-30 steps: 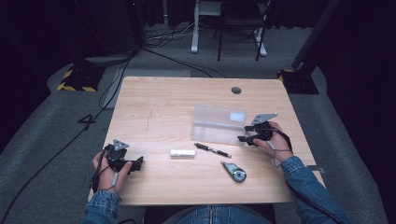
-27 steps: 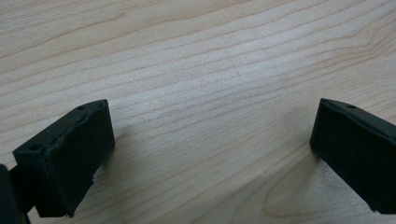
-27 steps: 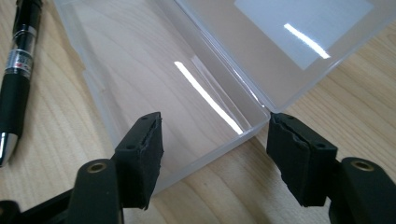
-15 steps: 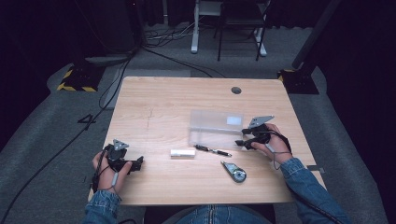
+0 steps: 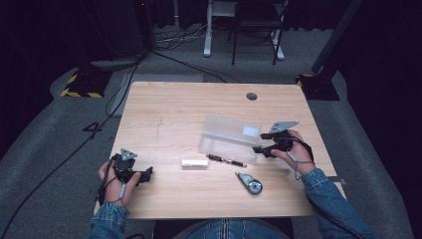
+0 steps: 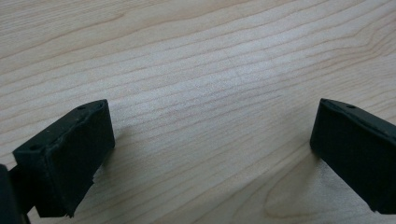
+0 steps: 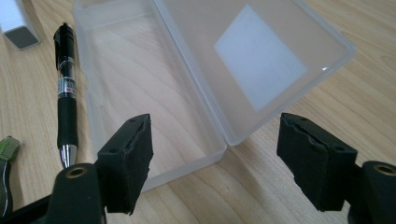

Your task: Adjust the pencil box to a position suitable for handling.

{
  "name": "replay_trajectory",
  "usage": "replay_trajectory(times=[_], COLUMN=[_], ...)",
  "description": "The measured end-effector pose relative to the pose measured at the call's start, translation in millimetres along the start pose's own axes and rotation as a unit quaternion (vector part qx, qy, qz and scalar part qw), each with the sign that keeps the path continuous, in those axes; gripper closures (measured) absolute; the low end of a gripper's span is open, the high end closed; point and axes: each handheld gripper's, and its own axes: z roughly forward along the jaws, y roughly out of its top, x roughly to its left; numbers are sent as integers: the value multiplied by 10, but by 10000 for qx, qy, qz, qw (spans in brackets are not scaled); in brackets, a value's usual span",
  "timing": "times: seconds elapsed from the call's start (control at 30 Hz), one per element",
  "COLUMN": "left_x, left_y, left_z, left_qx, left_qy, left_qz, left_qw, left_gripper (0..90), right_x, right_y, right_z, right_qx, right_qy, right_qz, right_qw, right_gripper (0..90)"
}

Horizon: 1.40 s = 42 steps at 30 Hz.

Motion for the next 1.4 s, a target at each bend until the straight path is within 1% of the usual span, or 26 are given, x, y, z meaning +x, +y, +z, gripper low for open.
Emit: replay_trajectory(times=[0.23, 0.37, 0.5, 0.67, 0.83, 0.93, 1.1, 1.23, 1.4], left_x=[-3, -1, -2, -2, -2, -2, -1, -4, -5], left_y=[2, 6, 14, 15, 16, 16, 18, 19, 19], left_z=[4, 5, 11, 12, 13, 13, 15, 19, 18], left_qx=[-1, 6, 4, 5, 3, 4, 2, -6, -3], left_qy=[-8, -10, -4, -9, -9, -9, -12, -21, -18], left_qz=[-17, 11, 27, 30, 33, 33, 42, 19, 20], left_qw=[10000, 10000, 10000, 10000, 10000, 10000, 10000, 10000, 10000], left_gripper=[0, 0, 0, 0, 0, 0, 0, 0, 0], right_x=[-34, -31, 0, 56, 100, 161, 273, 366, 502], right_y=[-13, -6, 10, 69, 121, 177, 257, 307, 369], right_z=[-137, -212, -302, -413, -477, -513, -532, -522, -470], right_qx=[-73, -126, -155, -220, -212, -236, -255, -234, -199], right_qy=[-100, -125, -138, -141, -118, -44, 45, 155, 342], right_qz=[128, 164, 186, 154, 182, 180, 87, 15, -100], right_qw=[9998, 9997, 9996, 9995, 9995, 9996, 9996, 9996, 9992], right_gripper=[272, 274, 289, 317, 353, 395, 424, 442, 474])
